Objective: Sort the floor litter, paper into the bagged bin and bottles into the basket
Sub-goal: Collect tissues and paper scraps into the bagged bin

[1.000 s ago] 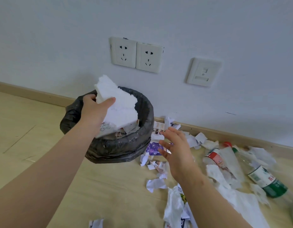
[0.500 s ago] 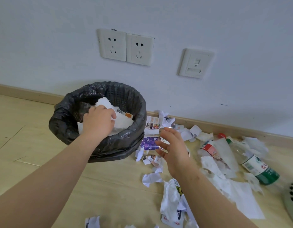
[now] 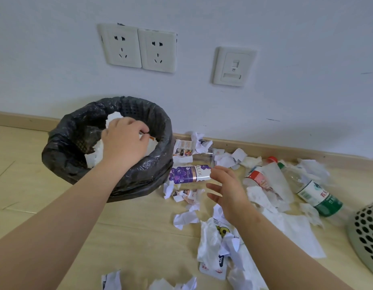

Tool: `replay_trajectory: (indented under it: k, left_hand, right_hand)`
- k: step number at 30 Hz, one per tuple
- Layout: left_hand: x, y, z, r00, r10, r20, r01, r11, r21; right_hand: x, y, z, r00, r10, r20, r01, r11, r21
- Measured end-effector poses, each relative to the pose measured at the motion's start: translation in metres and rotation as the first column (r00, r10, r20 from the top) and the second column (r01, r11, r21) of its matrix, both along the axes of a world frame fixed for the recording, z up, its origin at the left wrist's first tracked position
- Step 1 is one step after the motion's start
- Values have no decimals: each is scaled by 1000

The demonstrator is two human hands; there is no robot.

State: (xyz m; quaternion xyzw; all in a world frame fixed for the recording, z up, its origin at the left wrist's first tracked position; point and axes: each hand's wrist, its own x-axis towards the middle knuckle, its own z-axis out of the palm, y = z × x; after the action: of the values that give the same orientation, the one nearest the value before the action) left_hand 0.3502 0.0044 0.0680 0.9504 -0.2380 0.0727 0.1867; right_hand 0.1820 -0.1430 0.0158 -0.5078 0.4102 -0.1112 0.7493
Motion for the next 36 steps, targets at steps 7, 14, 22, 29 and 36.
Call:
replay_trajectory:
  k: [7,14,22,29,36]
  left_hand:
    - [-64,-41,-14,887,-458,57,458,858,-235]
    - [-124,-22,-105,621,-756,-207,765,642,-54]
    - [-168,58,-173,244,-945,-217,969,231,85]
    - [-156,104,-199,-208,-931,-300,843,-326,427]
    - [-153,88,-213,12,-985,-170,874,-73,481]
  right_hand:
    - [-26,-26,-17,995,-4,-99,-7,994,-107]
    - [-87,-18,-50,897,265,-354,-383,866,-320]
    - [-165,12,-87,436,484,-759,-875,31,-483]
    - [-201,41,-97,-36,457,-889,-616,-710,-341]
    - [-190,22,-119,-30,302,-953,-544,-805,-238]
